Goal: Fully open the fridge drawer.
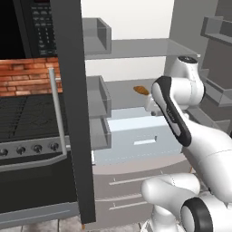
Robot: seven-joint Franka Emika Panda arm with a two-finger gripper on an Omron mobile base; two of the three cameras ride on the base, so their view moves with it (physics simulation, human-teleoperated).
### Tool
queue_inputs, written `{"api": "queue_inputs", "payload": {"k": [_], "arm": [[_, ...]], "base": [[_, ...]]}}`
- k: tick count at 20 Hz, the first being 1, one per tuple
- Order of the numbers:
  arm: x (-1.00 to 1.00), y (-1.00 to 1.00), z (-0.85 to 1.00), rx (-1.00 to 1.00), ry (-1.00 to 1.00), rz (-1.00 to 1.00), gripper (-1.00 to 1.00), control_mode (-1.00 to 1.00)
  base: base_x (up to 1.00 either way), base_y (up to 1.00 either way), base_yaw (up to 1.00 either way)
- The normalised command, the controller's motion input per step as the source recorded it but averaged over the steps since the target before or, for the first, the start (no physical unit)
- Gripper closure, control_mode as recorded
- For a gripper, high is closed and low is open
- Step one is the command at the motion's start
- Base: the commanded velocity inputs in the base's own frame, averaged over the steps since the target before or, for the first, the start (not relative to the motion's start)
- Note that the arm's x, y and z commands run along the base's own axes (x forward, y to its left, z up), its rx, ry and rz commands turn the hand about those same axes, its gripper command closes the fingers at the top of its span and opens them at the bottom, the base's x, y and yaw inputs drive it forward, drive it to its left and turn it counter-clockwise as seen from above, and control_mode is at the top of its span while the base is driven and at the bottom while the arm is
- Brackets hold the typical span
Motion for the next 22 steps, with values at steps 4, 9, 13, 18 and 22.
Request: {"api": "queue_inputs", "payload": {"k": [4,9,13,18,22], "arm": [[0.0,0.0,0.0,0.0,0.0,0.0,-1.0,1.0],[0.0,0.0,0.0,0.0,0.0,0.0,-1.0,-1.0],[0.02,0.0,0.0,0.0,0.0,0.0,-1.0,-1.0],[0.18,0.0,0.0,0.0,0.0,0.0,-1.0,-1.0],[0.5,-0.01,0.0,0.0,0.0,0.0,-1.0,-1.0]], "base": [[-0.03,-0.06,0.0],[0.0,0.0,0.0],[0.0,0.0,0.0],[0.0,0.0,0.0],[0.0,0.0,0.0]]}}
